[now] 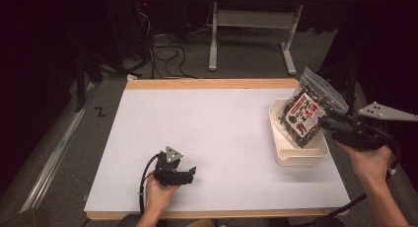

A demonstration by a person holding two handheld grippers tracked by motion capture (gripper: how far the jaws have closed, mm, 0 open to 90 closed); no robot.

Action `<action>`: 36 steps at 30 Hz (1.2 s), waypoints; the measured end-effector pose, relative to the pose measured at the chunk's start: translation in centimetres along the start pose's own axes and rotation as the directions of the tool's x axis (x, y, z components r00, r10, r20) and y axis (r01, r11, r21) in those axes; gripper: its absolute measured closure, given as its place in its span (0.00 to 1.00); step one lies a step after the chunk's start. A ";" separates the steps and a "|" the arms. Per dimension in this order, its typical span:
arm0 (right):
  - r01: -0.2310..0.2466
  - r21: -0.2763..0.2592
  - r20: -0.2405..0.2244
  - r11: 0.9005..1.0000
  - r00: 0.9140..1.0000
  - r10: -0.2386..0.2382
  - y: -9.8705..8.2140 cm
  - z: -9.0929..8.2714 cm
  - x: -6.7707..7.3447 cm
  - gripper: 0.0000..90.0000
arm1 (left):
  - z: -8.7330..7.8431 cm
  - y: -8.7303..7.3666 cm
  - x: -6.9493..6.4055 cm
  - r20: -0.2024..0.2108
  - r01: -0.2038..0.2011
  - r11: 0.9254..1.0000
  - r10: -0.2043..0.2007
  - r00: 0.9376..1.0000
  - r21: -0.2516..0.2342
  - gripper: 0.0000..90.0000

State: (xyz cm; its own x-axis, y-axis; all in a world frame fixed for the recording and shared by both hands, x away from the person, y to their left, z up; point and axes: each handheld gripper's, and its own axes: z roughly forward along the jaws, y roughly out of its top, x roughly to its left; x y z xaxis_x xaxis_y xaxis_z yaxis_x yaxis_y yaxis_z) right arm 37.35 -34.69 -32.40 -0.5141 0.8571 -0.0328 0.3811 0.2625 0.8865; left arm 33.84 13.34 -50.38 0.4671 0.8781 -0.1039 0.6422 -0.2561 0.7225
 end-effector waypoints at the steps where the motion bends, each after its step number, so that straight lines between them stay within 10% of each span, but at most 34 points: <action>1: 0.005 0.004 -0.002 1.000 1.000 -0.005 -0.1 0.0 0.1 0.54 | 0.0 0.0 0.0 0.000 0.000 1.000 0.000 1.000 0.000 0.23; 36: 0.002 0.028 -0.131 1.000 0.991 0.002 -2.7 1.6 4.3 0.53 | 0.0 0.0 -0.2 0.002 -0.014 1.000 0.014 1.000 0.003 0.24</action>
State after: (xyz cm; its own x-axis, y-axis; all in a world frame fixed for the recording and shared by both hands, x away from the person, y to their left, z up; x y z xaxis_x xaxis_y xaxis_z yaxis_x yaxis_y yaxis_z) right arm 35.34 -30.98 -35.72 -0.6099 0.7919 0.0294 0.4010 0.2764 0.8734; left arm 33.74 13.19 -50.33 0.4775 0.8734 -0.0953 0.6375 -0.2698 0.7217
